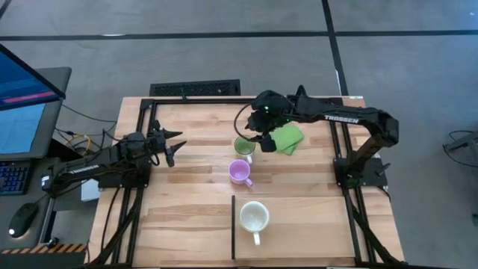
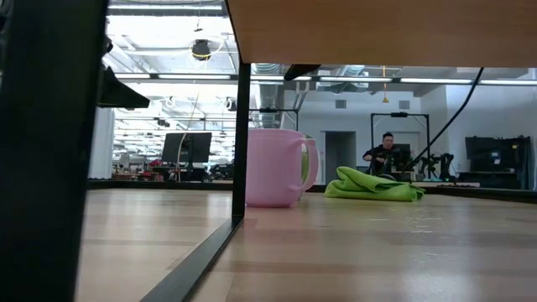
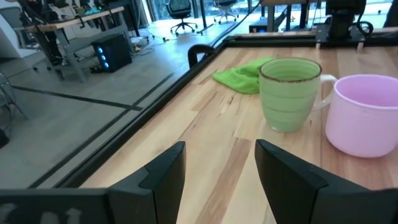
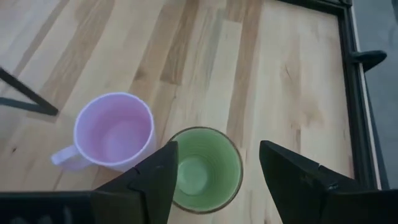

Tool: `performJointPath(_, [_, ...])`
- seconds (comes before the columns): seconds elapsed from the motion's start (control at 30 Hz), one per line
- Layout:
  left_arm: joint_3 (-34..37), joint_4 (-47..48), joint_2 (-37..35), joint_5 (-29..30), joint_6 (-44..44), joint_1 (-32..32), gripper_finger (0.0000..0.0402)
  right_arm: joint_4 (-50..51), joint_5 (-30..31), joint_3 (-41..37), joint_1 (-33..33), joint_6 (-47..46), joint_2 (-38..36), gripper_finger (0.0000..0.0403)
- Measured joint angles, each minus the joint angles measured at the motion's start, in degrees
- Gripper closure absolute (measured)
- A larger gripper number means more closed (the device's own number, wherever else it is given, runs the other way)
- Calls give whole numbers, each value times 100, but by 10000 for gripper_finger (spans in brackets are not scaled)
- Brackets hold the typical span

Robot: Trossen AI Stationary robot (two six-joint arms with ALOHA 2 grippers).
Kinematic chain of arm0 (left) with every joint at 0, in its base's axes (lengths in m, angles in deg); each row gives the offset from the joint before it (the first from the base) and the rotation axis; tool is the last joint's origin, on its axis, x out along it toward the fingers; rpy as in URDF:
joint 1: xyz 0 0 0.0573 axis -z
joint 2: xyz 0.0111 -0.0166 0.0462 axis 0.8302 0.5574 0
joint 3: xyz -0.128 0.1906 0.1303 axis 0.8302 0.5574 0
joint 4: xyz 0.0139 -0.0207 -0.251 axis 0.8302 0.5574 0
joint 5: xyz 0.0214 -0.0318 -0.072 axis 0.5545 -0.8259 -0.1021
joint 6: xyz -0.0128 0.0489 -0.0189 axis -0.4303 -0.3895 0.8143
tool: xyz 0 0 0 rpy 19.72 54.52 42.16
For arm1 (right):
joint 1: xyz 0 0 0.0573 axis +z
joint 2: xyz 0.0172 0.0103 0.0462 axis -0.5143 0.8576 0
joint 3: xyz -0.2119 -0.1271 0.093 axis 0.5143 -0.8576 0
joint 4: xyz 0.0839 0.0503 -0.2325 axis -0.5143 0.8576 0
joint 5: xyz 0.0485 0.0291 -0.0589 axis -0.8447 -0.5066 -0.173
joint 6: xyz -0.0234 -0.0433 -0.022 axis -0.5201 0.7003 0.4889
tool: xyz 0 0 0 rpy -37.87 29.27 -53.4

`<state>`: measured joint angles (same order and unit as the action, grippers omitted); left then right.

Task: Stack small to large cups/mugs on shelf
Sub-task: Put the green mug on the shelf

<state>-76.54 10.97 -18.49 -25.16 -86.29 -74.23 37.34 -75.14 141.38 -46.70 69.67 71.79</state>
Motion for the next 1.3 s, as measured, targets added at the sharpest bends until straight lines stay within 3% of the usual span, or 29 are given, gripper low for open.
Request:
performJointPath(0.33, [0,64,0,0,11,0,216,190,28,294,-90,-48,718,154])
performJointPath(0.57, [0,87,0,0,13,0,216,399,511,669,-82,3,1181,154])
performJointPath(1.3, [0,101,4,-2,70,2,216,574,729,826,-160,-330,1652,154])
